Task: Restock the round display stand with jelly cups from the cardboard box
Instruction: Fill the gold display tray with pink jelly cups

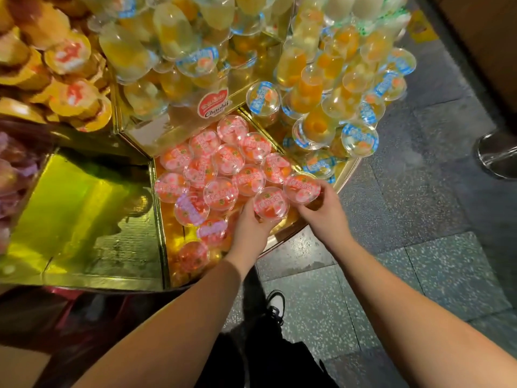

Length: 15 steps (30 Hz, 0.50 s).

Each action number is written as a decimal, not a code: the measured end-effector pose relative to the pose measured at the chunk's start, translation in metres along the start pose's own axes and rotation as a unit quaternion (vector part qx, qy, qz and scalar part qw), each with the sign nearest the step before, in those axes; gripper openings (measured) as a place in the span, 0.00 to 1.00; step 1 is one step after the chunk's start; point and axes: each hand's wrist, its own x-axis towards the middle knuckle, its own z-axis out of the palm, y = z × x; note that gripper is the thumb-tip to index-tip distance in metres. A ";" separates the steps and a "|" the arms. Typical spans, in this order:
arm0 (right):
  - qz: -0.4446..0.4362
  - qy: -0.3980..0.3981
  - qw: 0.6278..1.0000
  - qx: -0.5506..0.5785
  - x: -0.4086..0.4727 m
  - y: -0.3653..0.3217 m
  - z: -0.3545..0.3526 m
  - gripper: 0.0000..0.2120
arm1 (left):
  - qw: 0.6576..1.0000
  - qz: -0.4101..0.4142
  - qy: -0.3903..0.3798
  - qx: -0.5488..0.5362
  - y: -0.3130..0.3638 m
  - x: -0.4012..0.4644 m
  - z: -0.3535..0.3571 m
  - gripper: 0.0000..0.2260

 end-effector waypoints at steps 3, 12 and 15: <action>0.015 0.011 1.000 -0.014 0.000 0.004 0.002 0.28 | 1.000 -0.013 -0.005 -0.012 0.002 0.004 0.005 0.28; 0.009 0.047 0.976 -0.212 0.000 0.011 0.016 0.36 | 1.000 -0.022 0.001 -0.007 -0.002 0.006 0.006 0.28; 0.022 0.059 0.960 -0.274 0.001 0.010 0.016 0.37 | 1.000 -0.018 0.011 0.005 -0.003 0.005 0.007 0.29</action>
